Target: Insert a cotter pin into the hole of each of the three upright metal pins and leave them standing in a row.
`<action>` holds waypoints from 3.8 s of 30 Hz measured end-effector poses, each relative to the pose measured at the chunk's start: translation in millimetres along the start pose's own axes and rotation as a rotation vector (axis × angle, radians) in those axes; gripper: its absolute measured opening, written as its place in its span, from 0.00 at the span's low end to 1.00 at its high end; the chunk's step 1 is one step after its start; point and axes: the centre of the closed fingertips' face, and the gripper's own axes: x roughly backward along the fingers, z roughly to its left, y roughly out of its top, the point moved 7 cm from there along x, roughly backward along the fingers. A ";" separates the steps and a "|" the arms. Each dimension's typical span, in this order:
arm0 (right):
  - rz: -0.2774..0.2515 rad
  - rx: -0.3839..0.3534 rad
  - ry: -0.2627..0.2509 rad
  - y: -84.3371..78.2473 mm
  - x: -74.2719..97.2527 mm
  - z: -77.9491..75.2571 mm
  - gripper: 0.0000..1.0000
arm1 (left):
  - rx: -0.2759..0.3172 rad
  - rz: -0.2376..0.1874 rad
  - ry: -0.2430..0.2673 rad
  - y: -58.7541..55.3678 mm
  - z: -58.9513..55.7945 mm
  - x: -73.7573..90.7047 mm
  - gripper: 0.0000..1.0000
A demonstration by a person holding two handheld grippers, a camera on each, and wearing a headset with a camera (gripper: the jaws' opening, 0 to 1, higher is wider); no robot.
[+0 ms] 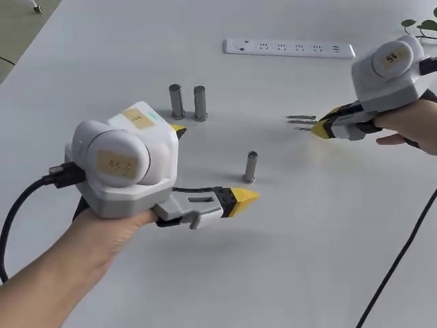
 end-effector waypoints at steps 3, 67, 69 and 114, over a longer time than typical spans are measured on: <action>0.031 0.016 0.020 0.4 -2.6 2.0 0.09 | 0.007 -0.001 0.000 -0.9 -0.2 0.7 0.83; 0.009 0.645 0.040 37.4 79.9 122.7 0.00 | 0.124 0.016 -0.030 8.3 -8.6 15.6 0.48; -0.007 0.655 0.047 37.5 84.6 133.4 0.00 | 0.152 0.013 -0.047 9.1 -12.4 15.9 0.46; -0.109 0.932 0.131 40.5 94.2 208.7 0.00 | 0.434 0.045 -0.214 12.1 -37.3 11.0 0.01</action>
